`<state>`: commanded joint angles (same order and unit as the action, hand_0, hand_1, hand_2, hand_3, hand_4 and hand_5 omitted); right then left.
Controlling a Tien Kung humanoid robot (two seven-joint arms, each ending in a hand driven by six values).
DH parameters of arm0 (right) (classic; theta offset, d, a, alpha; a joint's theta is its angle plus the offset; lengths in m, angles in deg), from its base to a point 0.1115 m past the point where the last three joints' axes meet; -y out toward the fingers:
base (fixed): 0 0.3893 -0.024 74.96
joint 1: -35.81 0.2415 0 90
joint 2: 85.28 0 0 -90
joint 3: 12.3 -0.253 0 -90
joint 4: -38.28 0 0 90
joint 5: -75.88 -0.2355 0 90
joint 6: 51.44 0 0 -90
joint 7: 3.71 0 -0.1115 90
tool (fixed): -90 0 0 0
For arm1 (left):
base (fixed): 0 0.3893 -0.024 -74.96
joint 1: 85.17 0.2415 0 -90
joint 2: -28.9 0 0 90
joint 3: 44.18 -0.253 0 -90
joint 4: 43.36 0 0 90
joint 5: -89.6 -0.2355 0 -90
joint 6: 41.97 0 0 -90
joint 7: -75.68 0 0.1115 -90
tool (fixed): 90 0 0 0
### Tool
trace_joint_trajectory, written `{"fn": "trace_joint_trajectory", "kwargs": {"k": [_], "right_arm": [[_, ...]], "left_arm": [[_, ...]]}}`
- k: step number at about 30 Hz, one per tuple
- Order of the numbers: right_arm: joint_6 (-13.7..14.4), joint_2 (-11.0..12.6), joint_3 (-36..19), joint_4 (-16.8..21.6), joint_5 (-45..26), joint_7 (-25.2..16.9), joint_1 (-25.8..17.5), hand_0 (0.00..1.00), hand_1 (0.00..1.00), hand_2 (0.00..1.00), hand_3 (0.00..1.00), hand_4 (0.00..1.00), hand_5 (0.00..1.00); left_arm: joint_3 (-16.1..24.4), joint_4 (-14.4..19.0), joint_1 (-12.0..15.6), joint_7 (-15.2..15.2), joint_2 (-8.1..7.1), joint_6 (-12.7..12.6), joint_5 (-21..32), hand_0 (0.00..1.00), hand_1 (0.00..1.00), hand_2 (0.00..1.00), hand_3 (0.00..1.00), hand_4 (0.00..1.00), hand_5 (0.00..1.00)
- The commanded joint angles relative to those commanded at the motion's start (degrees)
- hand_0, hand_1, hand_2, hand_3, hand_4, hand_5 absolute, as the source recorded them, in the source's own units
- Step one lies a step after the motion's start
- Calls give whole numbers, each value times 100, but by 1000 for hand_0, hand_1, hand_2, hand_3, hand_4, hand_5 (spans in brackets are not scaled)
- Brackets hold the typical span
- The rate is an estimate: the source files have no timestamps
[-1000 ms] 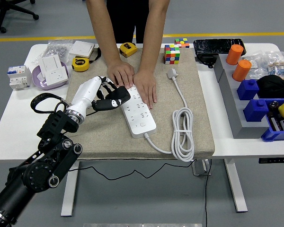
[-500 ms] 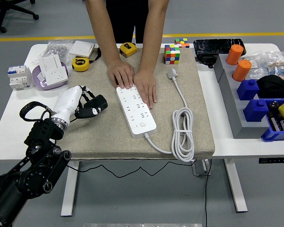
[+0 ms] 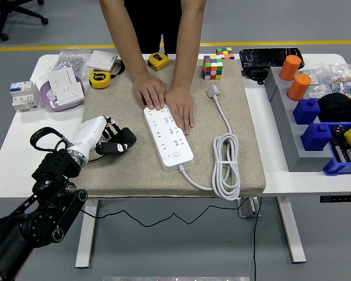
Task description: Pick up the plug,place it near the board,insert it into the board,press the button
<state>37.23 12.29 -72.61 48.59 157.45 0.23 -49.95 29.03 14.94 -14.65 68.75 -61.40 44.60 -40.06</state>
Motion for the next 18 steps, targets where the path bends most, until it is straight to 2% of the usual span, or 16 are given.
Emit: {"fn": "trace_joint_trajectory", "kwargs": {"k": [5, 6, 11, 12, 14, 18], "right_arm": [[-3, 12, 26, 0, 2, 2, -9, 820, 724, 700, 635, 938, 606], [-4, 16, 34, 0, -1, 2, -8, 819, 724, 700, 635, 938, 606], [-5, 26, 71, 0, -19, 1, -3, 819, 724, 700, 635, 938, 606], [-7, 27, 74, 0, -13, 3, -3, 819, 724, 700, 635, 938, 606], [-6, 27, 100, 0, -28, -3, -4, 819, 724, 700, 635, 938, 606], [-1, 23, 132, 0, -46, -19, 7, 819, 724, 700, 635, 938, 606]], "left_arm": [[17, 126, 50, 40, -19, 107, 329, 851, 863, 789, 762, 998, 460], [21, 167, 58, 60, -24, 103, 434, 998, 998, 998, 968, 998, 879], [72, 431, 95, 156, -49, 84, 934, 998, 998, 998, 968, 998, 879], [103, 537, 108, 202, -54, 53, 1080, 998, 998, 998, 998, 998, 998], [165, 725, 138, 272, -62, 4, 1294, 998, 998, 998, 998, 998, 998], [465, 1376, 378, 699, -40, -426, 1998, 998, 998, 998, 998, 998, 998]]}}
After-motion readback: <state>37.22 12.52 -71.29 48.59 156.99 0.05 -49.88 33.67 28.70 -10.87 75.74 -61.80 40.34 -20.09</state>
